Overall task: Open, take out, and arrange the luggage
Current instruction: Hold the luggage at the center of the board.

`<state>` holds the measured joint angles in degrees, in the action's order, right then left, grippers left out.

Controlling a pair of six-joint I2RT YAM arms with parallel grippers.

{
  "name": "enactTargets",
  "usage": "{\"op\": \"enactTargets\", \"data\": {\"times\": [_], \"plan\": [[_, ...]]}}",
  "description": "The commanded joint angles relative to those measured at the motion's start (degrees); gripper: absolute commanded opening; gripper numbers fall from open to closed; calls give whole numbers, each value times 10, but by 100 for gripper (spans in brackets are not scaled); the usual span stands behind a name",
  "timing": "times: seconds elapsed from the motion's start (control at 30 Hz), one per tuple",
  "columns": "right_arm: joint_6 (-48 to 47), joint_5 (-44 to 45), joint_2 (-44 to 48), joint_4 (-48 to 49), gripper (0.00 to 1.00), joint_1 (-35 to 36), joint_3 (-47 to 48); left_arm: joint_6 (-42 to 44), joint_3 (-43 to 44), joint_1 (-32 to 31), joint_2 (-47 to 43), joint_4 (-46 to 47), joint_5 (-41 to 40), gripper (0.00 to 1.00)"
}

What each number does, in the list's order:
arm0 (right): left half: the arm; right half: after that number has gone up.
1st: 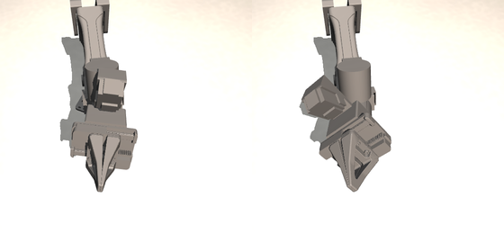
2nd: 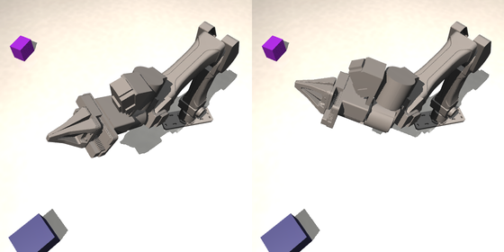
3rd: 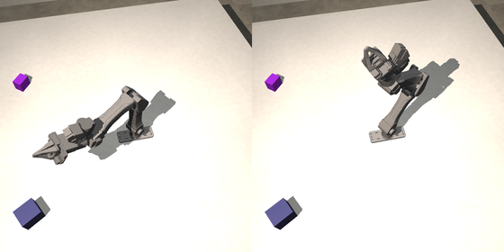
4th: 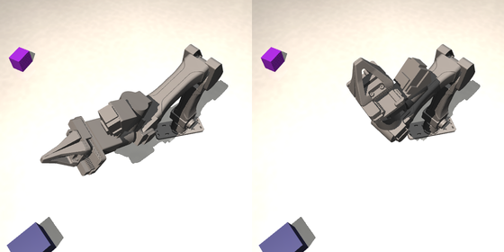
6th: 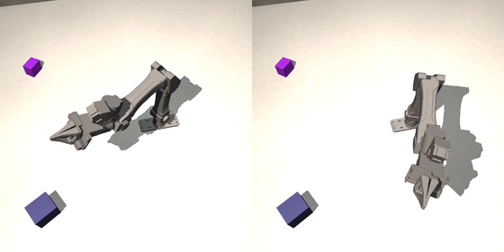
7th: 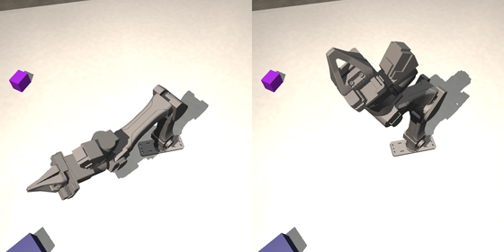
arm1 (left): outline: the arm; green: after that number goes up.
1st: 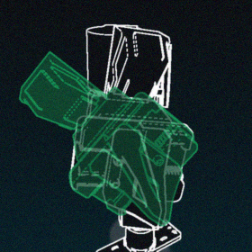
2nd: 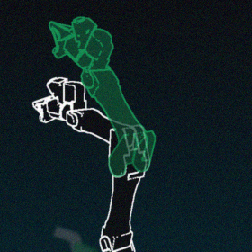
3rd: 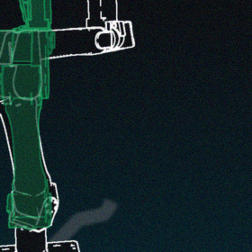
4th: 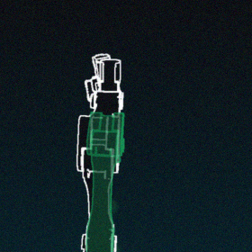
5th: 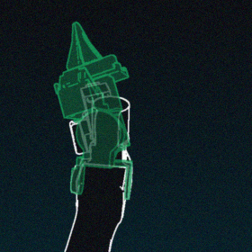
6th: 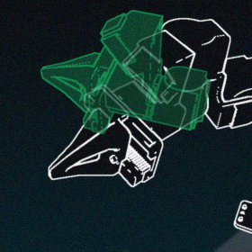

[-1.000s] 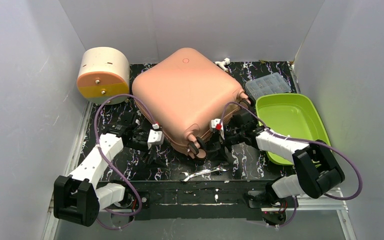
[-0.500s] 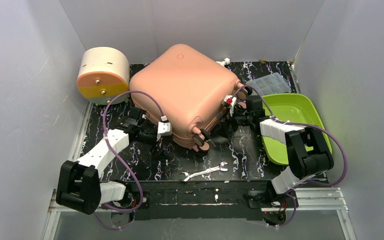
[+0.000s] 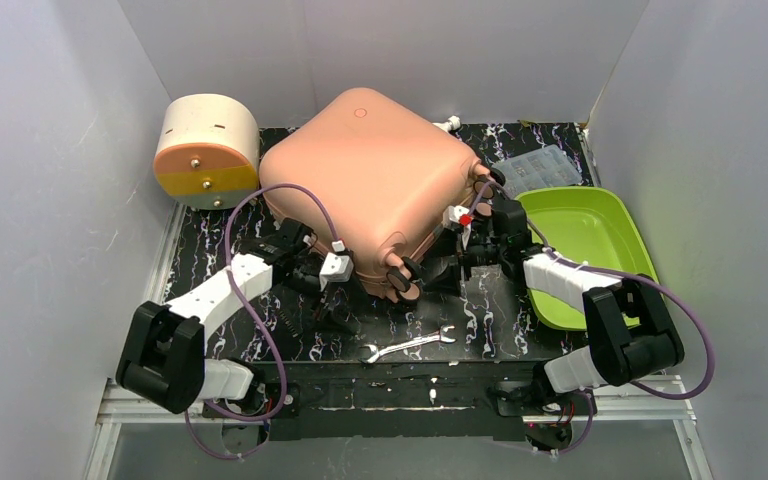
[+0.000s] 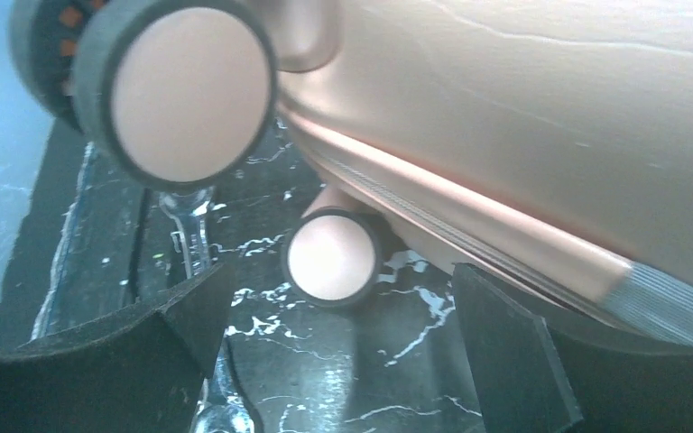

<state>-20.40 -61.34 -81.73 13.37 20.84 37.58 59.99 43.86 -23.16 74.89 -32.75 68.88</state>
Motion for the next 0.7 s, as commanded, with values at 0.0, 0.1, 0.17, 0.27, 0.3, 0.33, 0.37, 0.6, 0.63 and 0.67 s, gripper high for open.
{"op": "enactTargets", "data": {"times": [0.0, 0.1, 0.17, 0.27, 0.3, 0.33, 0.37, 0.6, 0.63, 0.67], "plan": [[-5, -71, -4, 26, 100, 17, -14, -30, -2, -28, 30, 29, 31, 98], [10, -72, -19, 67, 100, 36, -25, -107, -26, -43, 35, 129, -8, 98], [42, -68, -32, 123, 100, 49, -30, -143, -27, -46, 49, 163, -13, 98], [117, -60, -58, 231, 100, 68, -40, -187, -20, -55, 70, 198, -25, 98], [141, -56, -65, 263, 100, 74, -44, -192, -15, -61, 75, 201, -36, 98], [160, -55, -72, 291, 100, 78, -49, -197, -10, -68, 79, 202, -52, 98], [180, -51, -78, 318, 100, 82, -55, -203, -5, -73, 83, 203, -67, 98], [402, -17, -126, 606, 100, 84, -95, -234, 34, -84, 106, 202, -80, 98], [445, -14, -136, 659, 100, 84, -99, -238, 37, -85, 106, 202, -78, 98], [483, -12, -148, 708, 100, 84, -101, -236, 40, -84, 104, 195, -75, 98]]}}
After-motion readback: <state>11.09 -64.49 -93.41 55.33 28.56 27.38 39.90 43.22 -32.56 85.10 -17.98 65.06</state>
